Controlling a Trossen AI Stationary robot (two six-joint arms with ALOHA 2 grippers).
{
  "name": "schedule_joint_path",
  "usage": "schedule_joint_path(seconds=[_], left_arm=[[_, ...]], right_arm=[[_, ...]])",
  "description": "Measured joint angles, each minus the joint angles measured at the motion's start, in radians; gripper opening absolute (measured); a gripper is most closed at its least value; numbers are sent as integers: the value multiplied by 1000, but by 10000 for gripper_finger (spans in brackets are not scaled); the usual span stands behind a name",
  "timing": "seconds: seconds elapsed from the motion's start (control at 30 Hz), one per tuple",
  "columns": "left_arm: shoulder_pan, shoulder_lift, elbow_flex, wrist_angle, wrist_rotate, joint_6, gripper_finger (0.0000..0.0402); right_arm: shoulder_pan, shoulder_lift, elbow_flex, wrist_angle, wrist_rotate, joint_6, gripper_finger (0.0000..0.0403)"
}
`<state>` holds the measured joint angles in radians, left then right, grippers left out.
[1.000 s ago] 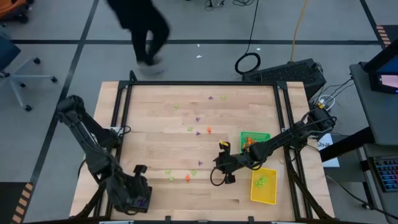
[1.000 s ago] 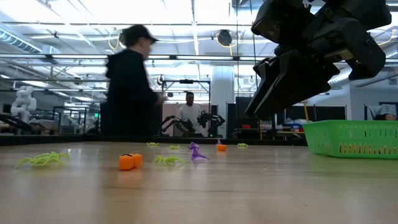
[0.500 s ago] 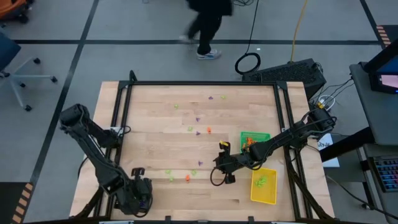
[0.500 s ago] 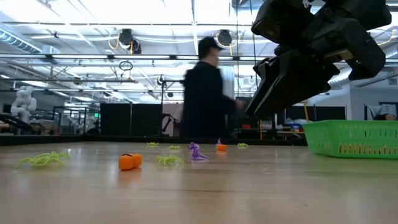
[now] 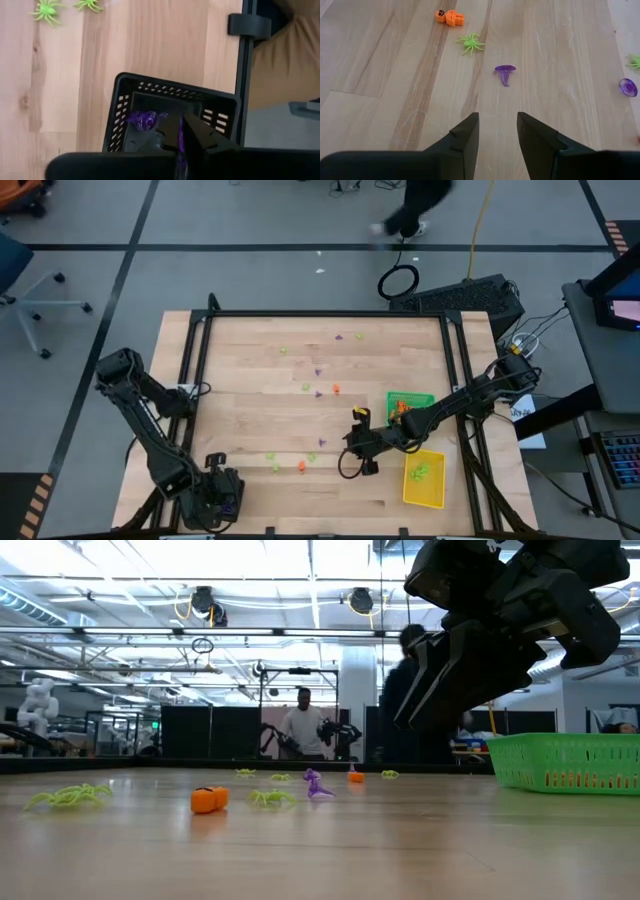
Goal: Sort Halloween decoration
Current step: Put the purple witch hat toy into the black bin, then put the orange skeleton toy into the green bin
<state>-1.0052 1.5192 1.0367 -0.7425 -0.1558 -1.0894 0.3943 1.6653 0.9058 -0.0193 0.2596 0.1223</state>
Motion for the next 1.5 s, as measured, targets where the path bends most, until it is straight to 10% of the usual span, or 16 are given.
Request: schedule_joint_path(seconds=[0.37, 0.87, 1.5], left_arm=[[-4, 0, 0, -7, -50, 4, 119], [61, -5, 60, -45, -48, 180, 127], [205, -6, 130, -133, -471, 591, 127]], right_arm=[[0, 0, 0, 0, 0, 0, 118], [0, 0, 0, 0, 3, -11, 118], [0, 0, 0, -1, 4, 81, 118]])
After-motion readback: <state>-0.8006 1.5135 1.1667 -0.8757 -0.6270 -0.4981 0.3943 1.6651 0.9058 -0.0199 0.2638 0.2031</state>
